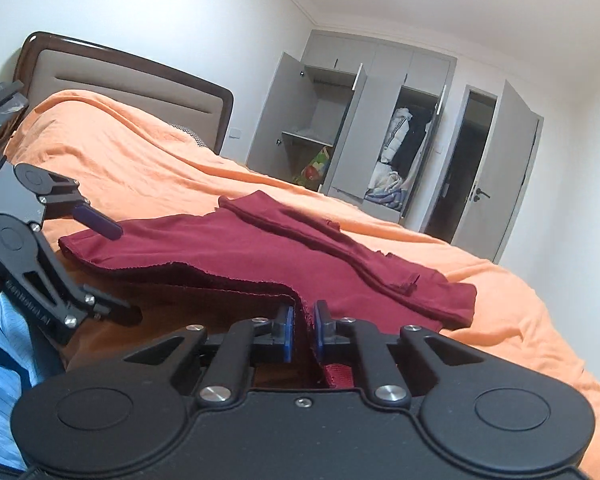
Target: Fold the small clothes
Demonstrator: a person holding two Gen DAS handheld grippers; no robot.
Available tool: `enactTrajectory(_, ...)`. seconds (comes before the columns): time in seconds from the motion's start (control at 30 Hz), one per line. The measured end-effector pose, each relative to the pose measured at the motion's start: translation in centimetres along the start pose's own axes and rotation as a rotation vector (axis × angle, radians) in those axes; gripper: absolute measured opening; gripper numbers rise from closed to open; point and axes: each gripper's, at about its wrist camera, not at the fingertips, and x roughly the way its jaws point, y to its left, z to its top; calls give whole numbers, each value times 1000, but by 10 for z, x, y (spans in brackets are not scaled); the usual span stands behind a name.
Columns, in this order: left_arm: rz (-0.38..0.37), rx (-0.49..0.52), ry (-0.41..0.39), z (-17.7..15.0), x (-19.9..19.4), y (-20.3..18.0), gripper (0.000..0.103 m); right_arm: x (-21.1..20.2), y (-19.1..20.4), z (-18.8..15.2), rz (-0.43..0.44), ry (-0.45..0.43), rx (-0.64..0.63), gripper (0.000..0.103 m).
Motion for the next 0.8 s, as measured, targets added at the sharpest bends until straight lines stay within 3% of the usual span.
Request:
enactTrajectory(0.37,143,1,-7,-14,-11,42,94,0,1,-10,8,34,36,11)
enactTrajectory(0.6,207,12,-24,-20,-19,40,92,0,1,-16,3,63,41,11)
enactTrajectory(0.8,197,-7,35,-27,-14,40,92,-2,-4,-16,-15,24,82,11)
